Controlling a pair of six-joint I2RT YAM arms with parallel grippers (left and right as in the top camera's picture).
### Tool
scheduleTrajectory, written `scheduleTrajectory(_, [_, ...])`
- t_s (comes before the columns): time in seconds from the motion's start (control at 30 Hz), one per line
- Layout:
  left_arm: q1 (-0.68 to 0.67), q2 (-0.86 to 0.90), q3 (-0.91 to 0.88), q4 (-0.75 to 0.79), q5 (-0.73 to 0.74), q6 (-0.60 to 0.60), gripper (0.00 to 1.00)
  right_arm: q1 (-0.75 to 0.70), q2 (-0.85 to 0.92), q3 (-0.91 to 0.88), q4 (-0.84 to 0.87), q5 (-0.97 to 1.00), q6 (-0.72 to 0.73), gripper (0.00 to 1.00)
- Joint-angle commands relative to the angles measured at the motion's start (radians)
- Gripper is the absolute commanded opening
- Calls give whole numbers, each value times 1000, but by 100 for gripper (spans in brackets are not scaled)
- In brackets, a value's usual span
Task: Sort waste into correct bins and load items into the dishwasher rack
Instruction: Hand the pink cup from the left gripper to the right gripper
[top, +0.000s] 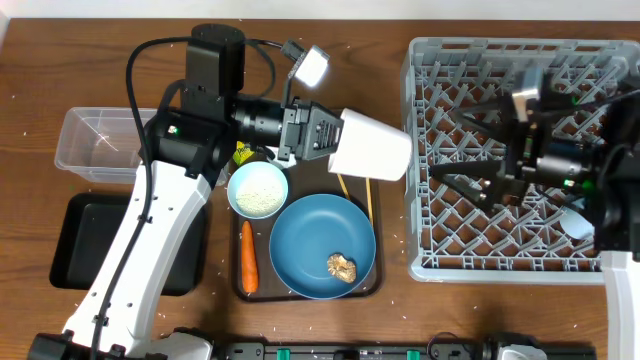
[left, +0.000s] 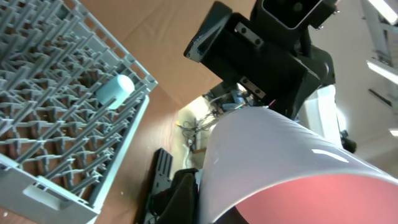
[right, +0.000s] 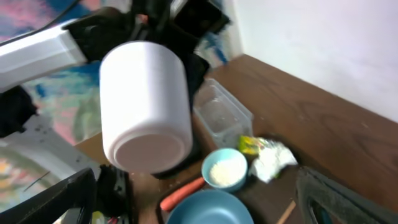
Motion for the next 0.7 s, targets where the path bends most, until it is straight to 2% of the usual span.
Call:
scheduleTrajectory(0.0, [2, -6, 9, 3, 47, -11, 6, 57, 11, -2, 36, -29, 41, 96])
scheduleTrajectory(0.3, [2, -6, 9, 5, 47, -26, 6, 212, 60, -2, 71, 46, 51, 95])
scheduleTrajectory(0.47, [2, -6, 9, 6, 47, -26, 6, 299, 102, -2, 135, 62, 52, 89])
scheduleTrajectory(0.67, [2, -6, 9, 7, 47, -25, 6, 312, 108, -2, 157, 106, 87, 84])
